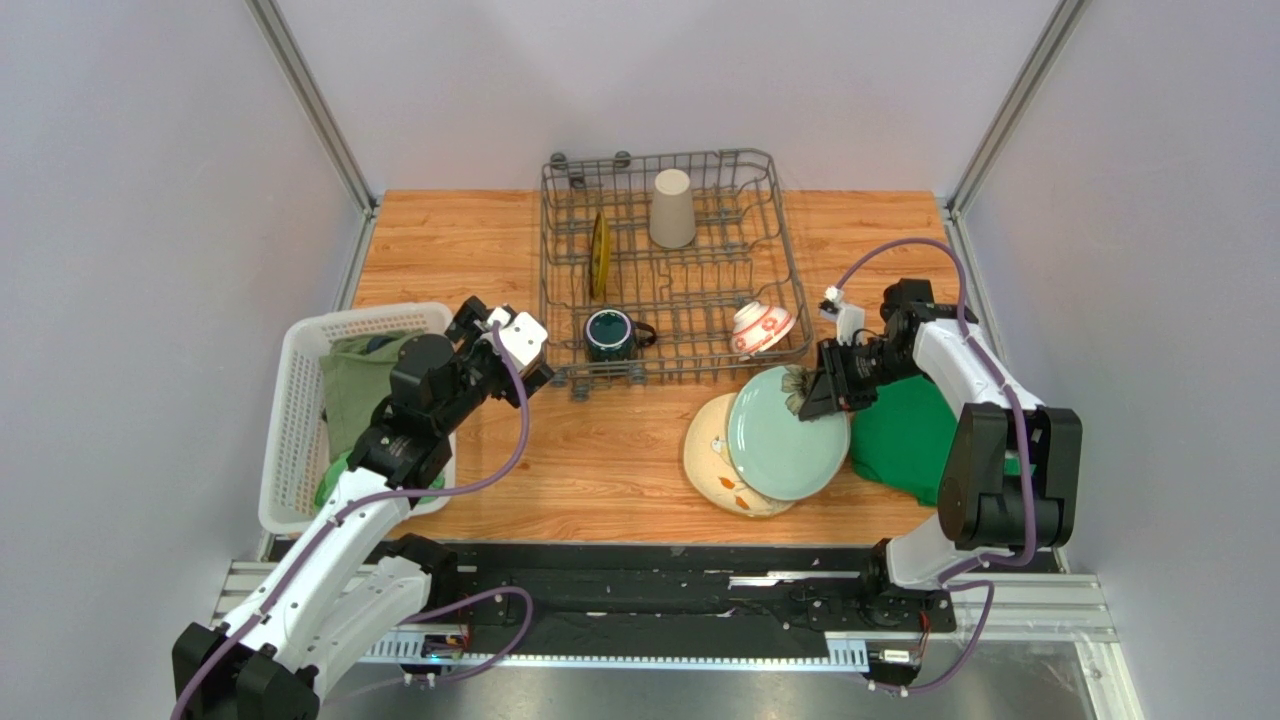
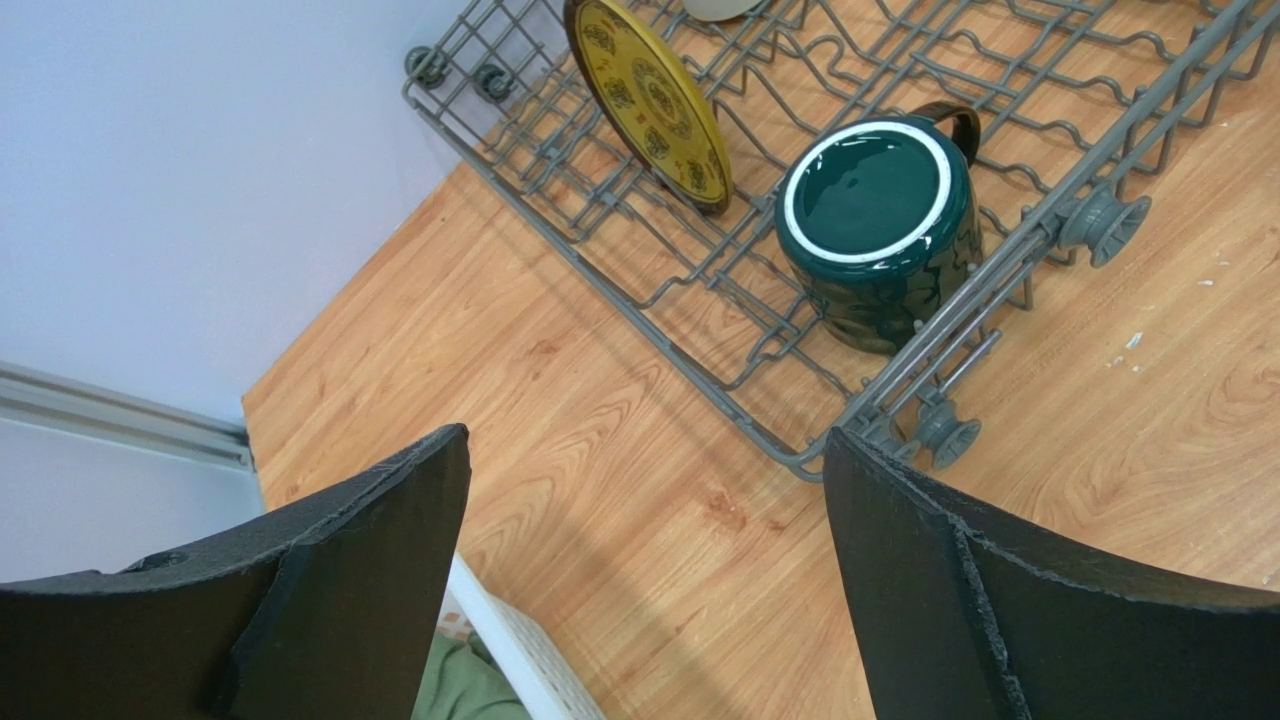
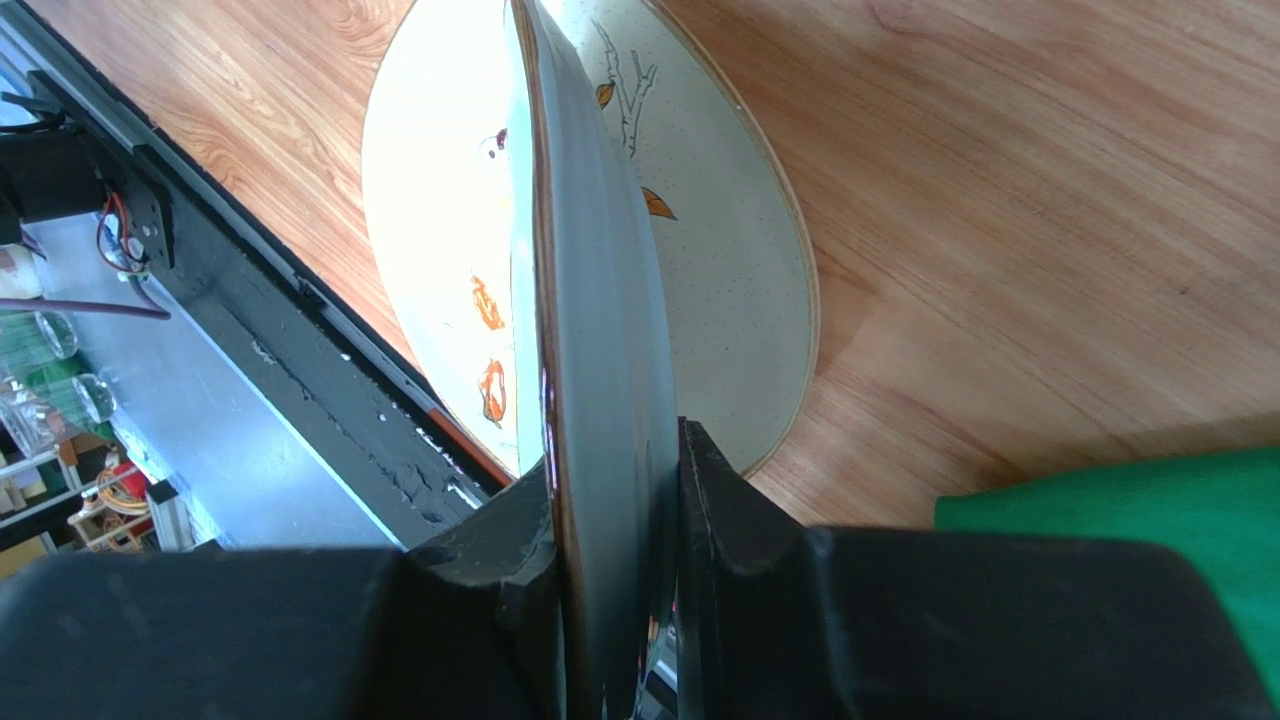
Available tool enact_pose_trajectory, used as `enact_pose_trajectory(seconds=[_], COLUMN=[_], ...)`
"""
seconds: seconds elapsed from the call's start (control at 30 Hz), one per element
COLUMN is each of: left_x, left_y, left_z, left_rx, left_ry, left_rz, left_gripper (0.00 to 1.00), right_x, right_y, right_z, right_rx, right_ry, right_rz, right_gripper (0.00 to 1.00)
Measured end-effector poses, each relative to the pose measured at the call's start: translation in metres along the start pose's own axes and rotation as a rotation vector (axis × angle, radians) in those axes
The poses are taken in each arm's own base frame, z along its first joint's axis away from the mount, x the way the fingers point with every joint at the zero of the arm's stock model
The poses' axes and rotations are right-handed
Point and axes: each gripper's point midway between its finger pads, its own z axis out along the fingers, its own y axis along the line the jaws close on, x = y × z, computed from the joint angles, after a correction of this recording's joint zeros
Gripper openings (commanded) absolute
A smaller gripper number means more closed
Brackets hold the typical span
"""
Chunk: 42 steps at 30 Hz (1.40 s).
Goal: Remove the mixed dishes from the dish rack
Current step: Place the plate at the center of the board.
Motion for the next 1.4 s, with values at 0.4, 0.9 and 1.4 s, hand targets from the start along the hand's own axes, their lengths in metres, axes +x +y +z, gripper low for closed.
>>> enact_pose_trajectory(seconds=[0.4, 0.9, 1.4], left_x=[0.000, -0.002, 0.003], left_y=[0.000, 0.001, -0.001], left_z=[0.000, -0.001, -0.003], left_rx=[0.000, -0.003, 0.000], left_ry=[0.000, -0.005, 0.000], left_rz=[0.005, 0.011, 0.017], left_gripper=[0.95, 0.95, 0.95], right_x=[0.000, 0.003, 0.005], right_y=[-0.002, -0.008, -0.018], right_z=[0.000, 0.001, 0.003], right_rx=[0.011, 0.056, 0.136], right_ry=[0.002, 0.017, 0.044], right_rz=[0.017, 0.030, 0.034], right_gripper=[0.27, 0.41, 0.41])
